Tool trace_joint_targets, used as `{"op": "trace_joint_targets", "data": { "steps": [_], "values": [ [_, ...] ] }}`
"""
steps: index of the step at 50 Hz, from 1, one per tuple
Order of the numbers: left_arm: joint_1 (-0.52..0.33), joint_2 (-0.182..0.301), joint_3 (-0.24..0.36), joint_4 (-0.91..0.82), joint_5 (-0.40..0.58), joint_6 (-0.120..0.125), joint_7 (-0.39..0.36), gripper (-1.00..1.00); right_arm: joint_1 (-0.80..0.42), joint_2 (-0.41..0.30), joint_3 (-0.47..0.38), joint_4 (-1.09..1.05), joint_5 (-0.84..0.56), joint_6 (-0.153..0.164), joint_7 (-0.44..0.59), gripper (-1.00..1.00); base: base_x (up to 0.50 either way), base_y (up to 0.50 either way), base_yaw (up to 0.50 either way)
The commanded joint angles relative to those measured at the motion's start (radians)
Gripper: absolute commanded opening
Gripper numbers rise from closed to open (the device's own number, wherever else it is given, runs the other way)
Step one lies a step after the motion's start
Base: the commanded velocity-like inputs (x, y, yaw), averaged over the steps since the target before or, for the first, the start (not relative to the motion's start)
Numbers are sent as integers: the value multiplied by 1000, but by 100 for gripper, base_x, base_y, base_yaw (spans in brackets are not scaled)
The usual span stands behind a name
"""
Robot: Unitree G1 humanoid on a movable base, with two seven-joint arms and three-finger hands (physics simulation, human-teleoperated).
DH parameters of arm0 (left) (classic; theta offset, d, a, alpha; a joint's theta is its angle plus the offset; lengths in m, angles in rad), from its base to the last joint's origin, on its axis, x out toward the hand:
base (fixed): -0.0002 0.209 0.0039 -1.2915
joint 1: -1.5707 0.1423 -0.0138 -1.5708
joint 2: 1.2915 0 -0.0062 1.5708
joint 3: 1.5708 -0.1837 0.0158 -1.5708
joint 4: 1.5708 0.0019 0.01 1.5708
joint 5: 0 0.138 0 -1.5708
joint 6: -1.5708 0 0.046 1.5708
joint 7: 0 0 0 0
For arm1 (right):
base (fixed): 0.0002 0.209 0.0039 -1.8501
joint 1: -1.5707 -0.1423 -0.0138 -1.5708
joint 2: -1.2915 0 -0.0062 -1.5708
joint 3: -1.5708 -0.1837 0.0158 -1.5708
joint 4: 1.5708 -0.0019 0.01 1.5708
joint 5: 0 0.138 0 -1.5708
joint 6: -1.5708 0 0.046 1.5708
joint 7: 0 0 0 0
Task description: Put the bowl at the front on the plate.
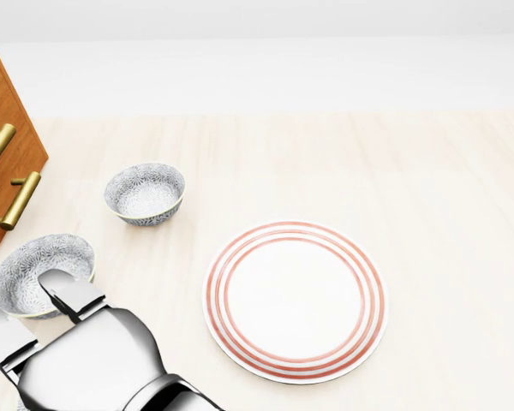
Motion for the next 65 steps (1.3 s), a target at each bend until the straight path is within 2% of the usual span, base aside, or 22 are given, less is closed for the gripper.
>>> {"op": "trace_joint_targets", "data": {
  "steps": [1,10,13,16,18,22,35,50,65],
  "values": [
    [2,2,2,-6,-6,0,1,100,16,0,26,10,14,2,0,100,0,0,0],
    [0,0,3,-7,-6,0,0,100,17,17,52,-2,27,37,0,100,0,0,0],
    [2,-1,4,-10,-6,0,-2,100,16,14,57,9,60,18,0,100,0,0,0],
    [-1,0,6,-13,-8,0,-1,100,32,8,73,3,63,35,0,100,0,0,0],
    [-1,0,5,-7,-8,0,-2,100,48,0,86,-11,61,56,0,100,0,0,0],
    [2,-1,5,-12,-8,0,-4,100,86,-12,129,-34,47,127,0,100,0,0,0],
    [0,0,-1,2,-2,0,0,100,121,-50,199,-100,33,127,0,100,0,0,0],
    [2,0,3,-8,-7,0,-1,100,163,-92,244,-78,75,127,0,100,0,0,0],
    [1,-1,4,-8,-8,0,-1,100,200,-133,277,-110,43,127,0,100,0,0,0]
  ]
}}
